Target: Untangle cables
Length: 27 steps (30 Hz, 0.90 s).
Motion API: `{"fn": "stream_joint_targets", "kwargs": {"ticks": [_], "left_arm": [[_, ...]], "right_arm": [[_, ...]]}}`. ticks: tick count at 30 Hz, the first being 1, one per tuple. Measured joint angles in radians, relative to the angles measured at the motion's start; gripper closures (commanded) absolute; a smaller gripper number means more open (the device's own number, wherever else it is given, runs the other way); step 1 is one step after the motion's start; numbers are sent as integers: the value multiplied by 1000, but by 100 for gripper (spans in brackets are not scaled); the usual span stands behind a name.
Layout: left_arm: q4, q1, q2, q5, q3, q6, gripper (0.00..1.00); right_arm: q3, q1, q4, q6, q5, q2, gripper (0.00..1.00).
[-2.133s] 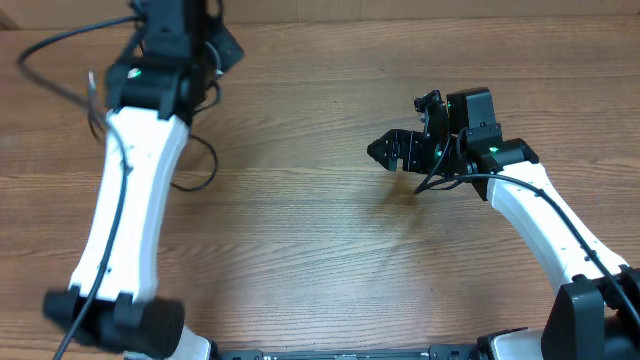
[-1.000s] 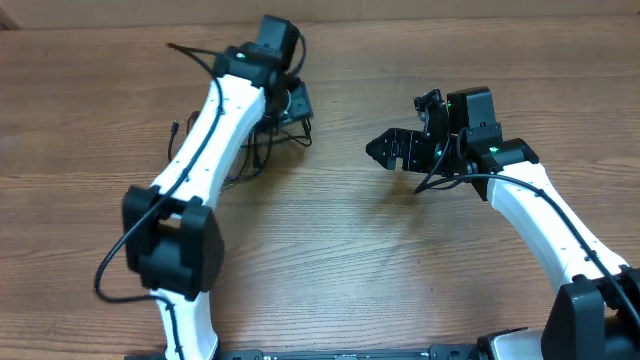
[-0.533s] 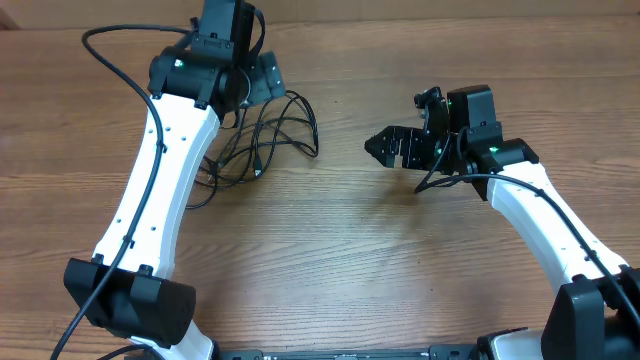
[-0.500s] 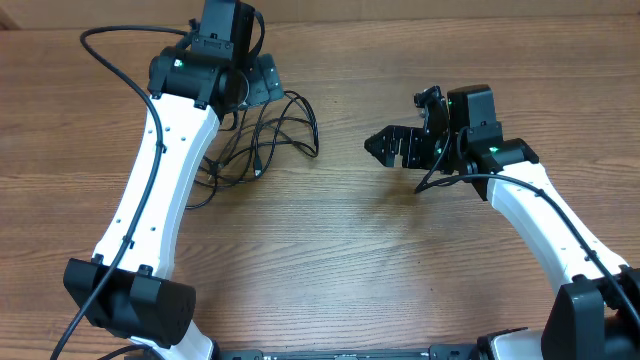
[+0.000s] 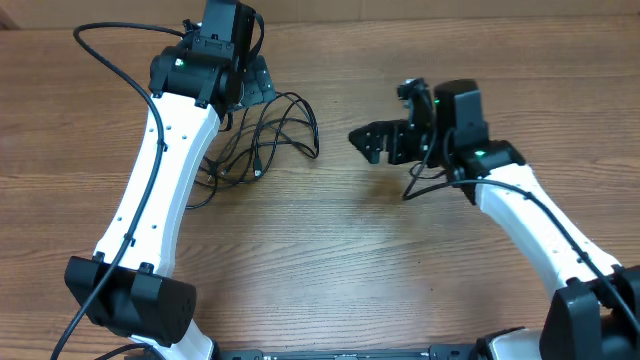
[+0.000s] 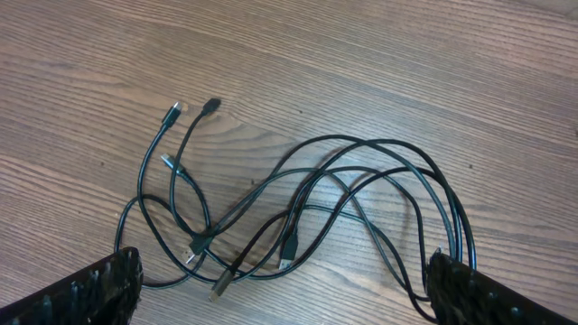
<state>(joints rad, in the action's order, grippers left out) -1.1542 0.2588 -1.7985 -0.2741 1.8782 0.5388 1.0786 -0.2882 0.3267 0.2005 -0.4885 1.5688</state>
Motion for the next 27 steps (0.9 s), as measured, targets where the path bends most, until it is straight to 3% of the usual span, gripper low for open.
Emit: {"fn": "stream_joint_targets", "kwargs": {"ticks": [6, 9, 13, 27], "left_arm": [[-1, 0, 0, 0, 0, 0, 0], [-2, 0, 0, 0, 0, 0, 0], [-2, 0, 0, 0, 0, 0, 0], [-2, 0, 0, -1, 0, 0, 0]], "right_arm": [[0, -61, -82, 3, 43, 113, 0], [0, -61, -139, 18, 43, 199, 7], [0, -61, -259, 32, -21, 275, 7], [0, -137, -361, 35, -22, 275, 7]]}}
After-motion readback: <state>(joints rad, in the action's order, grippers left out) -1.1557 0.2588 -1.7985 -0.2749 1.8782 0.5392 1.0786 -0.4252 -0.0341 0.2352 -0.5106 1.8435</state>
